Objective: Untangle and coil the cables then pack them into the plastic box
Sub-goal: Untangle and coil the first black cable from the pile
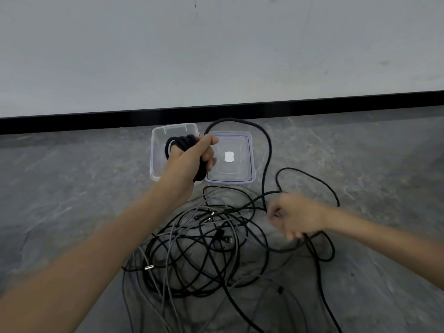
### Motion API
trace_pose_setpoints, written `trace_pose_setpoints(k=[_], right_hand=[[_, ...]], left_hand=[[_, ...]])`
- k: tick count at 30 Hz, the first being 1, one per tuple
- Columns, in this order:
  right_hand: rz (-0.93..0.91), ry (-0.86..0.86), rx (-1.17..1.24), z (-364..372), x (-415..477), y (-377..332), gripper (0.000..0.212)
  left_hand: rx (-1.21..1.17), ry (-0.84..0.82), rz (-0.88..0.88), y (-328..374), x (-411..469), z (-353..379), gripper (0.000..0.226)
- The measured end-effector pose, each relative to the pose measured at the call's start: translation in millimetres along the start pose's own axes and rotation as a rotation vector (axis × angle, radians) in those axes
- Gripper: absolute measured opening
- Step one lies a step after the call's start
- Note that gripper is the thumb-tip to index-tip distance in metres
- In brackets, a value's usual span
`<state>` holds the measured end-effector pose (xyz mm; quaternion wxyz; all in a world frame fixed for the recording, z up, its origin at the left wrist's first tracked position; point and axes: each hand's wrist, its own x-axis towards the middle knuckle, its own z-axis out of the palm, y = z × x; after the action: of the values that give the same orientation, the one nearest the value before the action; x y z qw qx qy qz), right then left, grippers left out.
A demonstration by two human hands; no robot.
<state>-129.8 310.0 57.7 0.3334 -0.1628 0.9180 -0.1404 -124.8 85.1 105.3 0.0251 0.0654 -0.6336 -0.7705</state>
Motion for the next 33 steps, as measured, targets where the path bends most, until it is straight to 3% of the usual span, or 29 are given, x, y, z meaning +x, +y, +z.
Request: trace_pose_setpoints(k=[4,6,9,12,15,19,22,24,26,28,33], right_hand=[[-0.363,1.032,-0.01,-39,-9,-33,0.008],[-0.478,1.234,-0.079,-54,-8,-40,0.024],[-0.507,1.039,-0.176,-62,10,-45,0.04],[-0.599,0.849,0.058,-62,22,-49,0.029],[-0.642,0.856,0.165,-66,27,-52,0.025],[-0.642,0.77,0.24,-59,34,-59,0.029],[-0.606,0.559,0.435,-48,35,-65,0.035],[-0.594,0.497,0.483,-39,34,-74,0.053],[-0.528,0.31,0.706,-25,26,-79,0.06],[-0.455,0.306,0.716,-11,14,-82,0.049],[-0.421,0.283,0.718,20,21,-74,0.036]], left_hand=[[0.044,-0.09,-0.01,-5,-6,6,0.023],[0.016,-0.112,-0.046,-6,-8,7,0.024],[-0.07,-0.184,-0.121,-5,-10,8,0.024],[-0.207,-0.225,-0.227,-3,-13,8,0.026],[-0.325,-0.295,-0.333,0,-20,9,0.025],[-0.373,-0.468,-0.452,7,-28,15,0.03],[-0.444,-0.666,-0.561,11,-29,16,0.034],[-0.515,-0.829,-0.636,13,-28,16,0.031],[-0.614,-0.916,-0.672,14,-25,17,0.029],[-0.682,-0.871,-0.642,17,-23,22,0.03],[-0.654,-0.529,-0.37,27,-16,25,0.03]])
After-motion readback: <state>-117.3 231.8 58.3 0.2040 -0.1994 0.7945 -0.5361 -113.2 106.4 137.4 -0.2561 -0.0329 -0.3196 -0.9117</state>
